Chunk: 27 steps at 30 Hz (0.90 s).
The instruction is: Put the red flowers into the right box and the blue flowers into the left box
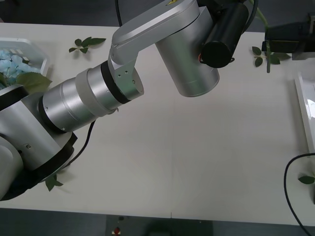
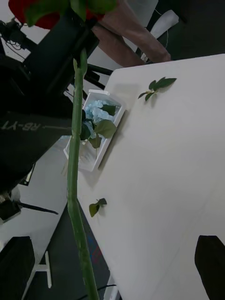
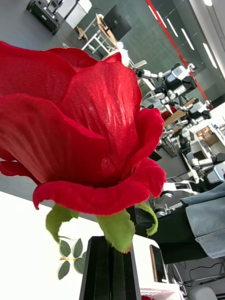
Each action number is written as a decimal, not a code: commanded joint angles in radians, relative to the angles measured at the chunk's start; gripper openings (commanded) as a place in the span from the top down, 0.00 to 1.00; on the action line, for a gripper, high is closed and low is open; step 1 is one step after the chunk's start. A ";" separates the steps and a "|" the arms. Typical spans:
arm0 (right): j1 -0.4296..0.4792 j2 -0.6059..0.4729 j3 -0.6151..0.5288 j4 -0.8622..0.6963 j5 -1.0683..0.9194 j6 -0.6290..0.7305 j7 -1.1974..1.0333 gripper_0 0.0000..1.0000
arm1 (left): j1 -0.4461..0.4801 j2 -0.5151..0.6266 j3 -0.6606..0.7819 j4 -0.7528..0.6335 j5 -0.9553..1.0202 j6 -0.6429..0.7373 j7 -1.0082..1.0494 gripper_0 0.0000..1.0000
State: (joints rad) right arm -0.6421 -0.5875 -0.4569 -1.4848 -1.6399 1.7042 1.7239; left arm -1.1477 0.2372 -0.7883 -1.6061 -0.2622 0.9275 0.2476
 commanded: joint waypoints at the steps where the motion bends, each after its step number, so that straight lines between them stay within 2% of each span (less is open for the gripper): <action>1: -0.060 0.017 0.006 -0.025 0.018 -0.015 -0.015 0.00 | -0.040 -0.012 0.026 -0.035 -0.008 0.001 -0.010 1.00; 6: -0.074 0.034 0.018 -0.025 0.018 -0.044 -0.029 0.01 | -0.040 -0.012 0.026 -0.035 -0.008 0.001 -0.010 1.00; 7: -0.076 0.034 0.020 -0.025 0.020 -0.048 -0.030 0.25 | -0.040 -0.012 0.026 -0.035 -0.008 0.001 -0.010 1.00; 8: -0.074 0.035 0.021 -0.025 0.020 -0.048 -0.032 0.64 | -0.040 -0.012 0.026 -0.035 -0.008 0.001 -0.010 1.00; 9: -0.074 0.035 0.021 -0.025 0.018 -0.048 -0.033 0.83 | -0.040 -0.012 0.026 -0.035 -0.008 0.001 -0.010 1.00; 10: -0.074 0.037 0.023 -0.025 0.020 -0.049 -0.035 0.97 | -0.040 -0.012 0.026 -0.035 -0.008 0.001 -0.010 1.00; 11: -0.074 0.035 0.023 -0.025 0.018 -0.048 -0.037 1.00 | -0.040 -0.012 0.026 -0.035 -0.008 0.001 -0.010 1.00; 27: -0.074 0.037 0.021 -0.025 0.020 -0.048 -0.044 1.00 | -0.040 -0.012 0.026 -0.035 -0.008 0.001 -0.010 1.00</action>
State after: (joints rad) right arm -0.6915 -0.5540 -0.4220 -1.4848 -1.6201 1.6606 1.7165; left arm -1.1477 0.2372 -0.7883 -1.6061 -0.2622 0.9275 0.2475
